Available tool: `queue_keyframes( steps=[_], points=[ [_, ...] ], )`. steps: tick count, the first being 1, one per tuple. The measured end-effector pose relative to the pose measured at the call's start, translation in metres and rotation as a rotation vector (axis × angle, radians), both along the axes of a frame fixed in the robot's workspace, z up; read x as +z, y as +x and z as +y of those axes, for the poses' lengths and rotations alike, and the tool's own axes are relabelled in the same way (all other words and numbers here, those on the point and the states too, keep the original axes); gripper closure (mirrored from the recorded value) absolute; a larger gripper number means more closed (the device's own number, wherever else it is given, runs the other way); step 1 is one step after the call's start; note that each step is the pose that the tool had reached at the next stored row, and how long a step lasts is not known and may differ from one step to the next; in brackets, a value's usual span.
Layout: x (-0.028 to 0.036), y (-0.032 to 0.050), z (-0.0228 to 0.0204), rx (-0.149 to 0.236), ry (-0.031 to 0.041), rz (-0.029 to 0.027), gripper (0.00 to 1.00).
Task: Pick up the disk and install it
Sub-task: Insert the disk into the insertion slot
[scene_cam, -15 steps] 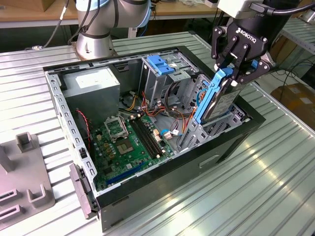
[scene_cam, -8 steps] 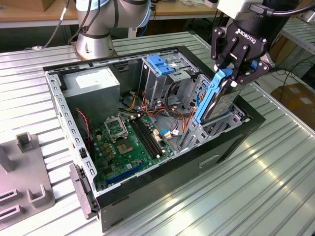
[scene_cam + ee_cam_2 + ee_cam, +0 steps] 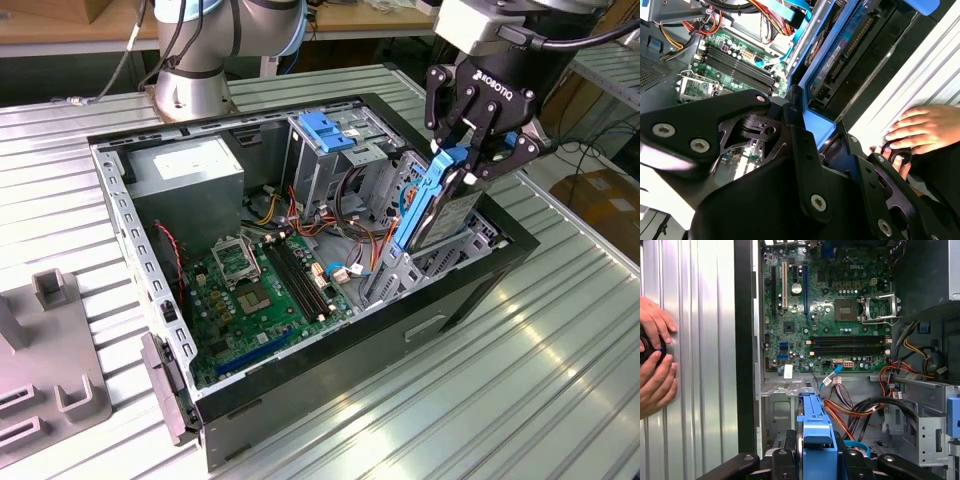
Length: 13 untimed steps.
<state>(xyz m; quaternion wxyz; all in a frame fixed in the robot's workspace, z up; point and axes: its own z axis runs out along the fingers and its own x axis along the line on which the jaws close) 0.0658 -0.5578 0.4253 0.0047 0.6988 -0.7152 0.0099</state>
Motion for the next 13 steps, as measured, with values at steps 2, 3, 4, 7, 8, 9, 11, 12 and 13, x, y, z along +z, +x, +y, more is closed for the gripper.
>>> queue_keyframes(
  steps=[2,3,4,7,8,9,11,12,13],
  points=[
    [-0.0021,0.0,0.0,0.0,0.0,0.0,0.63],
    [-0.0031,0.0,0.0,0.0,0.0001,0.0,0.63],
    [-0.0037,0.0,0.0,0.0,0.0001,0.0,0.63],
    [-0.0058,0.0,0.0,0.0,0.0,0.0001,0.63],
    [-0.0066,0.0,0.0,0.0,0.0,0.0,0.63],
    [-0.0079,0.0,0.0,0.0,0.0001,0.0,0.63],
    [-0.0099,0.0,0.0,0.0,0.0001,0.0,0.63],
    [-0.0106,0.0,0.0,0.0,0.0,0.0001,0.63],
    [-0.0119,0.0,0.0,0.0,0.0001,0.0,0.63]
  ],
)
